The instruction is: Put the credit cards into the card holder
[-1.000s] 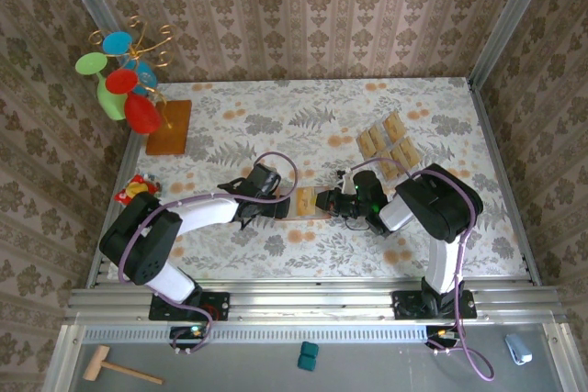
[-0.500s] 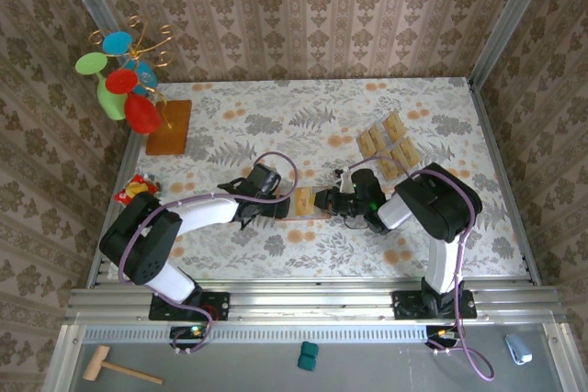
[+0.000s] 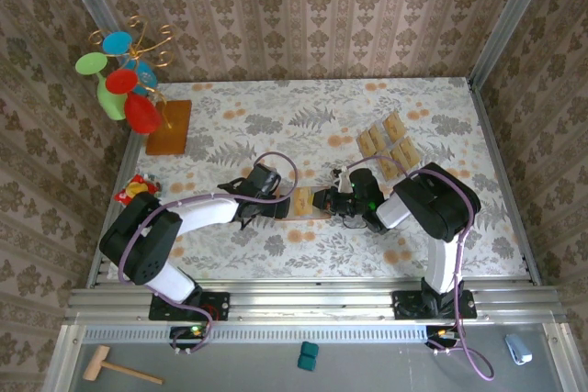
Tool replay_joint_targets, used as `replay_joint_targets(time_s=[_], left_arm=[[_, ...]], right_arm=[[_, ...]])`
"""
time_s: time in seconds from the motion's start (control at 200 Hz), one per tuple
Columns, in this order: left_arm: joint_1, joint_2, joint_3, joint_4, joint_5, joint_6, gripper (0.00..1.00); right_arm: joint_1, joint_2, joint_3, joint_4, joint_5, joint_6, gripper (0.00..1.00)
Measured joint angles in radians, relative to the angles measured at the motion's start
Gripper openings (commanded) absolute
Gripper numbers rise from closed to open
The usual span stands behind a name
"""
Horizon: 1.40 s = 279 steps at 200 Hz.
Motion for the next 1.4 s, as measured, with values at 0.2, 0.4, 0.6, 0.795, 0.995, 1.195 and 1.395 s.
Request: replay_joint_targets(time_s=[0.2,0.4,0.6,0.795,0.995,1.195,1.395], left_arm=[[0.000,0.000,-0.001,0.000,0.001,0.000,1.00],[0.004,-0.009,-0.010,0.001,0.005,-0.004,1.00],[0.030,-0.032,-0.027,-0.001,0.018,-0.011,1.00],[0.063,-0.080,-0.027,-0.005,0.040,-0.011,1.00],[0.096,-0.117,-0.028,-0.005,0.047,-0.011,1.00],[0.094,-0.121,-0.061,-0.013,0.050,-0.011,1.00],[0.060,-0.121,-0.064,-0.044,0.026,-0.011,1.00]], right_arm=[[0.008,-0.066,0.032,-0.107,0.002,-0.038,0.49],[0.013,-0.146,0.100,-0.345,0.024,-0.111,0.68],[0.013,-0.188,0.169,-0.565,0.057,-0.187,0.72],[0.012,-0.213,0.227,-0.746,0.095,-0.243,0.73],[0.011,-0.242,0.278,-0.882,0.126,-0.297,0.72],[0.011,-0.248,0.348,-1.022,0.191,-0.362,0.30],[0.014,-0.235,0.438,-1.164,0.300,-0.446,0.07]])
